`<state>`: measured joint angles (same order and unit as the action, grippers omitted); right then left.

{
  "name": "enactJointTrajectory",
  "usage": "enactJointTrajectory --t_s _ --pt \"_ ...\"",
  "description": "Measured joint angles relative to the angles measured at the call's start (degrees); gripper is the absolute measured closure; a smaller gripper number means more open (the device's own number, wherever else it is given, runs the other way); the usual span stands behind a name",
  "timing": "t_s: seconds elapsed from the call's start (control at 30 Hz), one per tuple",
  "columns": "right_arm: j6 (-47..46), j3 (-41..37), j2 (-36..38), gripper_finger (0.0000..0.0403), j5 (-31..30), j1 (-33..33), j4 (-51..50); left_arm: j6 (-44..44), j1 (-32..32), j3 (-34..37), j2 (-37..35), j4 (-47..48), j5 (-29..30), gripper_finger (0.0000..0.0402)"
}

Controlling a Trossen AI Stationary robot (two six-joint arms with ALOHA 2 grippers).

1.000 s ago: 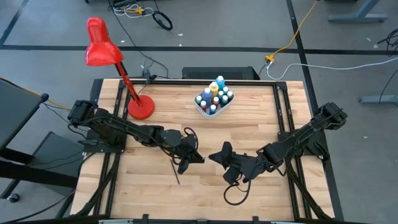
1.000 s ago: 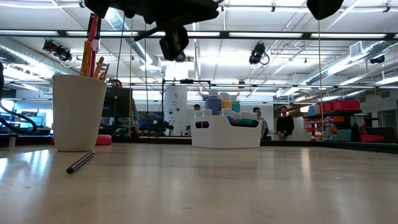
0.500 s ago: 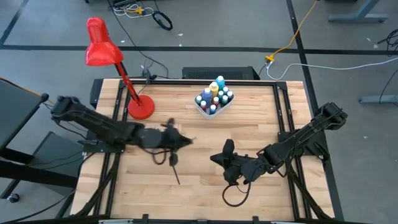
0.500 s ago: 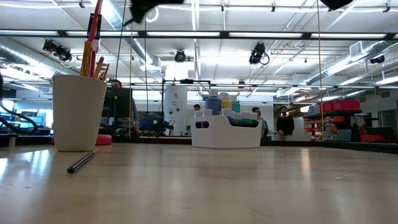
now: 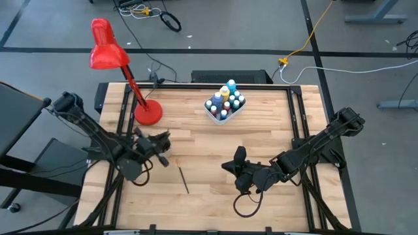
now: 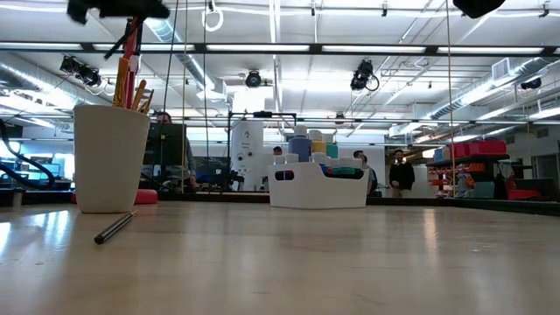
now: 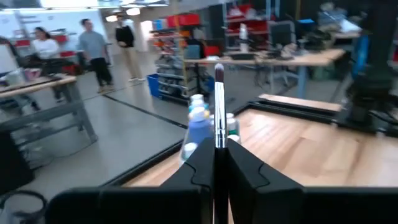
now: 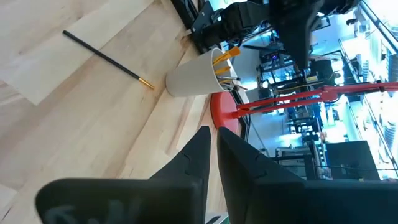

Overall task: Pick & Place Paint Supplies
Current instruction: Put the silver paint brush into the white cup, then put the gold paint brush into the white cup

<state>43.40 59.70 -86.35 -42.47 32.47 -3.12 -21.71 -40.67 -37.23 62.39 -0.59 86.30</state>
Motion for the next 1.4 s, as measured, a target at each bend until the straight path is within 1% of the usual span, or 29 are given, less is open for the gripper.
enactJointTrajectory --t_s 0.13,0.23,0.37,0.43,0.6,0.67,0.9,1.23,1.33,1.4 --pt "0.05 0.0 0.0 0.0369 -0.01 0.0 0.27 -8.47 -0.76 5.05 -0.1 -0.19 3.1 0.0371" --pt "0.06 0.0 0.0 0.0369 0.05 0.0 0.43 -14.12 -0.57 8.56 0.07 -0.31 1.66 0.037" --pt "0.04 0.0 0.0 0.0369 0.41 0.0 0.44 -19.46 -0.37 12.38 1.24 -0.1 2.31 0.0377" --pt "-0.13 0.0 0.0 0.0369 0.59 0.0 0.42 -19.61 -0.37 13.69 1.34 -0.25 2.49 0.0375" --pt "-1.01 0.0 0.0 0.0369 2.59 0.0 0.36 -19.27 -0.36 15.87 1.4 -0.14 2.76 0.0353" --pt "-1.01 0.0 0.0 0.0369 3.4 0.0 0.36 -18.16 -0.35 16.01 1.42 -0.17 2.84 0.035" --pt "-0.99 0.0 0.0 0.0369 3.91 0.0 0.42 -17.53 -0.35 16.01 1.42 -0.41 1.4 0.0357" --pt "-1.19 0.0 0.0 0.0369 4.88 0.0 0.42 -17.08 -0.35 16.01 1.36 -0.62 2.18 0.0357" --pt "-4.51 0.0 0.0 0.0369 7.3 -0.2 0.42 -15.29 -0.5 16.01 1.25 -1.83 3.03 0.0357" --pt "-7.54 0.0 0.0 0.0369 9.54 -0.56 0.43 -11.24 -0.52 16.01 1.25 -6.03 3.06 0.0357"
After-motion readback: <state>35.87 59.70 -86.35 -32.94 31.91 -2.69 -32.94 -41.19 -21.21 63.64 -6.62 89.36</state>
